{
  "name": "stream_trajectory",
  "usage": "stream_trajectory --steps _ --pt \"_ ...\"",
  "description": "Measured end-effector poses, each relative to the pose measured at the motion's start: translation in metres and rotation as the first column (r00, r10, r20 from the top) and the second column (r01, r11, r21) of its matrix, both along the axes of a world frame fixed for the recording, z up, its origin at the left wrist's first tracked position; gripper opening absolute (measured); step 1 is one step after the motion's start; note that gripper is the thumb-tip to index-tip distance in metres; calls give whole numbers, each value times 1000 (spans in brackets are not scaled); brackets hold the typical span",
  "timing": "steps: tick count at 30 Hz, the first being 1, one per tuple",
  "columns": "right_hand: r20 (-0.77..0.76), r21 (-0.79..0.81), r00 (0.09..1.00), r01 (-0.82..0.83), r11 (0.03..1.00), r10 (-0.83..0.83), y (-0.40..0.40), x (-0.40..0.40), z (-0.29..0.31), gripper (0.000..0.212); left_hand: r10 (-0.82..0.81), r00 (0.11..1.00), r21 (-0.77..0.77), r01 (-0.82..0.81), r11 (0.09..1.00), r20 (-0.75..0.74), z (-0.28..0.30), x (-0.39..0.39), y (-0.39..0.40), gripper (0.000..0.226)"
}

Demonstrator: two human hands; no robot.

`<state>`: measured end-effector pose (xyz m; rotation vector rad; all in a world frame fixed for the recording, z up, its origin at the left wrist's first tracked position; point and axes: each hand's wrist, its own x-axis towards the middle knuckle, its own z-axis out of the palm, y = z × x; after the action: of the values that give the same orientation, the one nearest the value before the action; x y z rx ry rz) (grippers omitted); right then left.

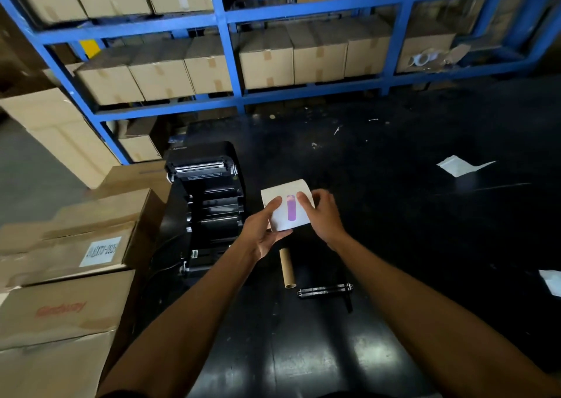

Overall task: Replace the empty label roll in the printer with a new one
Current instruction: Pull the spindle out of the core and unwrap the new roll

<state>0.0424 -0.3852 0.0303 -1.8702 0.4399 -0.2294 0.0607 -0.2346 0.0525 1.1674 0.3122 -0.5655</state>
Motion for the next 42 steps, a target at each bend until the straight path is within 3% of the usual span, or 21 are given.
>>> stream_trajectory --steps 2,5,8,12,18,26,32,37,39,42 --pt "100 -86 994 59 995 -50 7 -1 3 46 24 1000 34 -24 999 -2 0 1 2 31" --pt "211 -324 975 6 946 67 12 -2 2 35 49 999 61 -47 997 -24 -3 3 8 46" --pt "185 -475 972 -40 879 145 18 -6 1 31 45 999 56 -44 997 -30 -5 5 14 48" --pt "220 -505 970 22 863 104 27 -9 2 25 58 998 62 -55 997 -39 -2 1 21 44" --pt "248 -437 963 15 899 104 39 -10 8 8 75 996 61 -73 995 -46 -2 -4 30 56" --pt "192 -445 979 26 895 67 50 -8 16 12 80 996 43 -78 996 -36 1 -4 33 52" --pt "207 -307 972 -48 950 115 54 -10 18 14 84 996 28 -83 996 -42 0 -2 35 50" --pt "144 -28 981 -130 991 132 52 -20 15 20 155 986 3 -155 988 -59 -6 0 37 48" --pt "131 109 988 -98 989 84 51 -23 11 22 166 984 -1 -167 986 -62 -8 2 37 46" --pt "114 361 986 72 930 -120 47 -30 16 17 184 981 15 -183 983 -66 -12 1 37 49"
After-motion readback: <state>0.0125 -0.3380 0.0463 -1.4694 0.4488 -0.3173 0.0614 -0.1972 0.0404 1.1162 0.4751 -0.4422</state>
